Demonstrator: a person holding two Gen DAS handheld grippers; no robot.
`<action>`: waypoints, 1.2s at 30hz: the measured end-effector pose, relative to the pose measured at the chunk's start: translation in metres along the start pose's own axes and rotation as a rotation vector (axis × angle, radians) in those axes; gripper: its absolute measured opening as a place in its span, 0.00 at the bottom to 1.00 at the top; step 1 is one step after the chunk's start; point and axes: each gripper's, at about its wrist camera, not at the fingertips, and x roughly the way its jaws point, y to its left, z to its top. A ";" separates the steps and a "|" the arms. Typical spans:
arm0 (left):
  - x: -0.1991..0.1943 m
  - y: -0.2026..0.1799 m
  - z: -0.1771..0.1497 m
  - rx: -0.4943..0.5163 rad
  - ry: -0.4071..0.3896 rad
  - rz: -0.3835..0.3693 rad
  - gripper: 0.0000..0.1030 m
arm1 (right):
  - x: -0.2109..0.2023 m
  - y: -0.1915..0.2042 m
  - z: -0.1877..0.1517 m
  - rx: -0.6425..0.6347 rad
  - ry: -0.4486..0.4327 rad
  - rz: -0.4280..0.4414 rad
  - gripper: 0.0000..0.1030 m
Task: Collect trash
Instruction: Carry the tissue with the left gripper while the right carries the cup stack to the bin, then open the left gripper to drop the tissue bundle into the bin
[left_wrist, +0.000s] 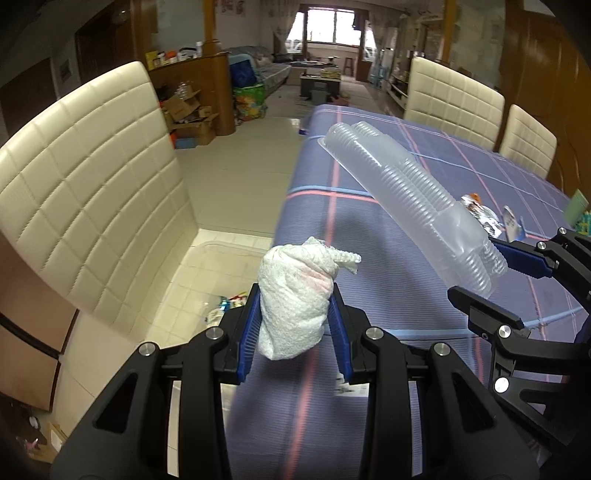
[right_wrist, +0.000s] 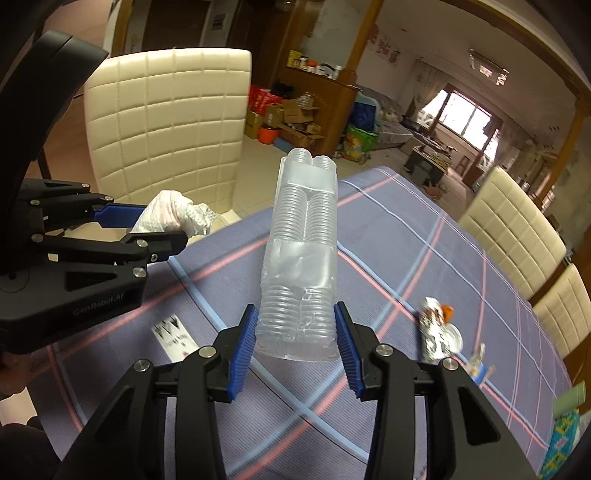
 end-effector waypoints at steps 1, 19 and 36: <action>0.000 0.004 0.000 -0.005 -0.001 0.007 0.35 | 0.001 0.003 0.002 -0.005 -0.001 0.004 0.40; 0.013 0.073 -0.009 -0.109 0.021 0.104 0.35 | 0.031 0.046 0.041 -0.076 -0.011 0.087 0.40; 0.034 0.102 -0.005 -0.150 0.049 0.120 0.36 | 0.053 0.050 0.050 -0.073 0.008 0.108 0.41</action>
